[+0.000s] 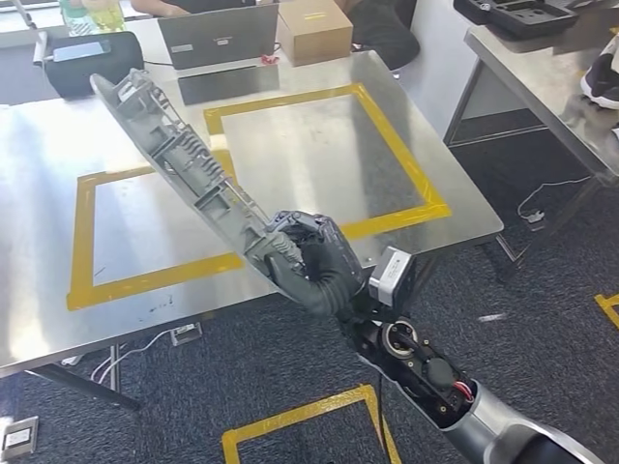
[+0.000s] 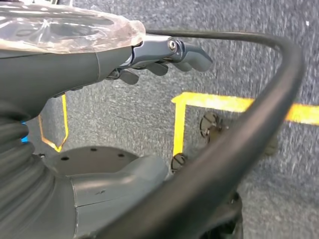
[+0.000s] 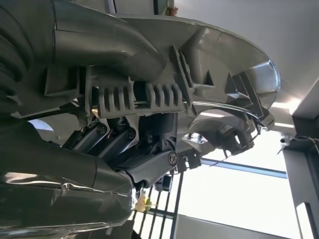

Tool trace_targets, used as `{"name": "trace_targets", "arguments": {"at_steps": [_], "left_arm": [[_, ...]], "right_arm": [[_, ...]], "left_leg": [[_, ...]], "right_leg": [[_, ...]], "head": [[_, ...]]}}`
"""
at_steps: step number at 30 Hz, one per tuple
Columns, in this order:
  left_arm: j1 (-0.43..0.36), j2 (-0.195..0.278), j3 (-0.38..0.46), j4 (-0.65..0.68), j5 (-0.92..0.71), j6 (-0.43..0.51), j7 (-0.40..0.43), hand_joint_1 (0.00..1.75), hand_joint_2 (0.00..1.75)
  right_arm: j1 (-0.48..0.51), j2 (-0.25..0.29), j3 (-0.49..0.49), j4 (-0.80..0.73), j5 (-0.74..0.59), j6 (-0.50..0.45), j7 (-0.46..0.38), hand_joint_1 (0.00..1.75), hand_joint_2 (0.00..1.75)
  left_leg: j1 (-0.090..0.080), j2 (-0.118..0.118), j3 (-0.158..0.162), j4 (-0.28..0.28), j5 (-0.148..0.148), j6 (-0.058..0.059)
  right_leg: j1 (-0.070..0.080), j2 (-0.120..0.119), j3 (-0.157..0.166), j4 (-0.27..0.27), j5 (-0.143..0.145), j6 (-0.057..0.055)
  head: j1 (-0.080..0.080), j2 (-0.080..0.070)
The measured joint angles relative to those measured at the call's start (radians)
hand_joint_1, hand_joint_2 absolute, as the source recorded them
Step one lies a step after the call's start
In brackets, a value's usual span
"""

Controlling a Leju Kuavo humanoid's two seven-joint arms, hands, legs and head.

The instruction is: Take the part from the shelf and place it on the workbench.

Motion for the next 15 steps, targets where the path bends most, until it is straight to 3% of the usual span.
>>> {"name": "trace_targets", "arguments": {"at_steps": [1,2,4,5,6,8,12,15], "left_arm": [[0.000,0.000,-0.002,0.000,0.001,0.000,-0.001,0.00,1.75],[0.001,0.000,-0.005,0.000,0.002,0.000,-0.001,0.00,1.75],[0.001,-0.001,-0.010,0.000,0.004,0.000,-0.001,0.00,1.75],[-0.001,-0.001,-0.012,0.000,0.005,0.001,-0.001,0.00,1.75],[-0.002,-0.001,-0.014,0.000,0.006,0.001,-0.001,0.00,1.75],[-0.005,-0.001,-0.017,0.000,0.008,0.002,-0.001,0.00,1.75],[-0.003,0.001,-0.020,0.000,0.008,0.003,-0.001,0.00,1.75],[-0.003,0.001,-0.021,0.000,0.009,0.003,-0.003,0.00,1.75]], "right_arm": [[0.001,-0.002,-0.004,0.000,0.008,-0.010,0.001,1.75,1.75],[0.000,-0.003,-0.008,0.000,0.020,-0.023,0.004,1.75,1.75],[-0.002,-0.004,-0.014,0.000,0.054,-0.053,0.014,1.75,1.75],[-0.005,-0.004,-0.015,0.001,0.072,-0.067,0.020,1.75,1.75],[-0.009,-0.004,-0.015,0.002,0.090,-0.079,0.026,1.75,1.75],[-0.016,-0.004,-0.015,0.003,0.116,-0.097,0.035,1.75,1.75],[-0.024,-0.004,-0.015,0.008,0.133,-0.113,0.042,1.75,1.75],[-0.034,-0.004,-0.011,0.013,0.198,-0.156,0.071,1.75,1.75]], "left_leg": [[0.000,-0.001,0.006,0.000,-0.005,0.000],[0.000,-0.002,0.014,0.000,-0.011,-0.001],[0.000,-0.004,0.030,0.000,-0.023,-0.006],[-0.002,-0.006,0.035,0.000,-0.027,-0.010],[-0.003,-0.007,0.035,0.001,-0.029,-0.014],[-0.008,-0.007,0.029,0.002,-0.030,-0.020],[-0.013,-0.008,0.031,-0.006,-0.026,-0.005],[-0.013,-0.008,0.037,-0.015,-0.025,-0.008]], "right_leg": [[0.000,0.000,-0.016,0.011,0.015,0.000],[0.000,0.000,-0.013,-0.018,0.050,-0.001],[0.000,0.000,0.029,-0.145,0.142,-0.008],[0.003,0.000,0.050,-0.201,0.174,-0.012],[0.005,0.000,0.065,-0.239,0.188,-0.016],[0.007,0.000,0.073,-0.263,0.188,-0.019],[0.002,0.003,0.074,-0.274,0.186,-0.017],[0.002,0.003,0.076,-0.274,0.184,-0.020]], "head": [[0.002,0.000],[0.005,0.000],[0.013,0.000],[0.014,0.000],[0.015,0.000],[0.012,0.000],[0.000,0.000],[-0.005,0.000]]}}
